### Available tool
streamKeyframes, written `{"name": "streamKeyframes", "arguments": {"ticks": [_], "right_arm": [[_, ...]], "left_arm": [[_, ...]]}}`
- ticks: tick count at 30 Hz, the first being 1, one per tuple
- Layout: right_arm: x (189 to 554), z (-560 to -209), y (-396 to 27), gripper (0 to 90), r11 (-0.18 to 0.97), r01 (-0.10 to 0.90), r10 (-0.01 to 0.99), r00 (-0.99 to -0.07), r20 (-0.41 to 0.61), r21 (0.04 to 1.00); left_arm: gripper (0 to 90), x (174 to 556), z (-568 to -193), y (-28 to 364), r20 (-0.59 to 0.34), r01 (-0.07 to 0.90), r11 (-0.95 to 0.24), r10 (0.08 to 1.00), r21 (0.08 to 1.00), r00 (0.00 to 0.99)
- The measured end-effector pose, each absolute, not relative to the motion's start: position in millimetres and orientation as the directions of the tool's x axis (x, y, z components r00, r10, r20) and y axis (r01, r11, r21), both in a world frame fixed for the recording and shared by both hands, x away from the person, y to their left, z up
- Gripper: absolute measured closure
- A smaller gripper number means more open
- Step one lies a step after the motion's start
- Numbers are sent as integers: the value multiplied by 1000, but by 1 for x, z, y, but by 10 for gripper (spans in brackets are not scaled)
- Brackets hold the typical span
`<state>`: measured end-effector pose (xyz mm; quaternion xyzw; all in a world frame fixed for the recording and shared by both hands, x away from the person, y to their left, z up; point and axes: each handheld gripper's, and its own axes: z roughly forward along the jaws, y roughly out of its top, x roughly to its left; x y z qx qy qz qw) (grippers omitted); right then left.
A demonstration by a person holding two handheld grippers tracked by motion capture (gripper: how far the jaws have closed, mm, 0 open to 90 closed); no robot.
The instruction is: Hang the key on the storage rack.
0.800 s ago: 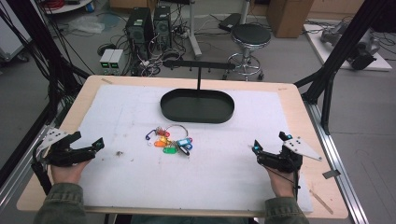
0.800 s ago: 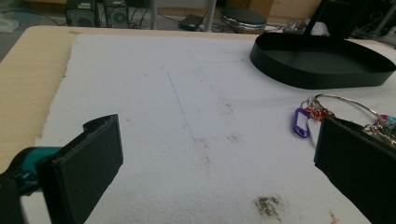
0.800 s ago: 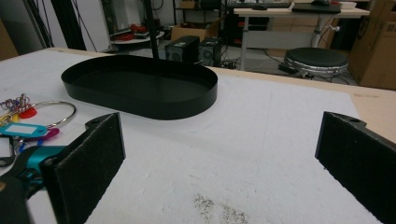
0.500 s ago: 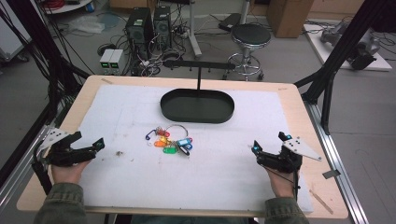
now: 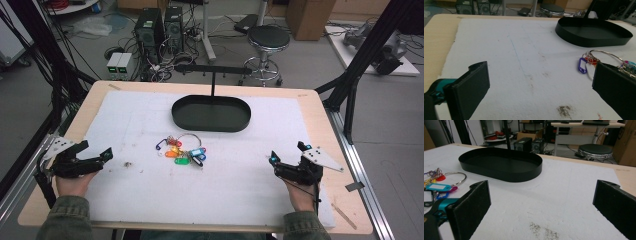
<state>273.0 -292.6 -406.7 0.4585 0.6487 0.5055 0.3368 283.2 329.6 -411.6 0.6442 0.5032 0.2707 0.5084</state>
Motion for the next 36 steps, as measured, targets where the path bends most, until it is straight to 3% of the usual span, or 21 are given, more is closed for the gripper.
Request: {"name": "streamKeyframes", "arguments": {"ticks": [12,36], "right_arm": [[273,-407,-293,4,68,259,940,-341,26,964],[274,-408,-292,4,78,261,940,-341,17,962]], "left_arm": [[17,284,-406,320,-174,368,24,909,929,379],[17,305,-401,270,-85,419,-172,846,892,526]]}}
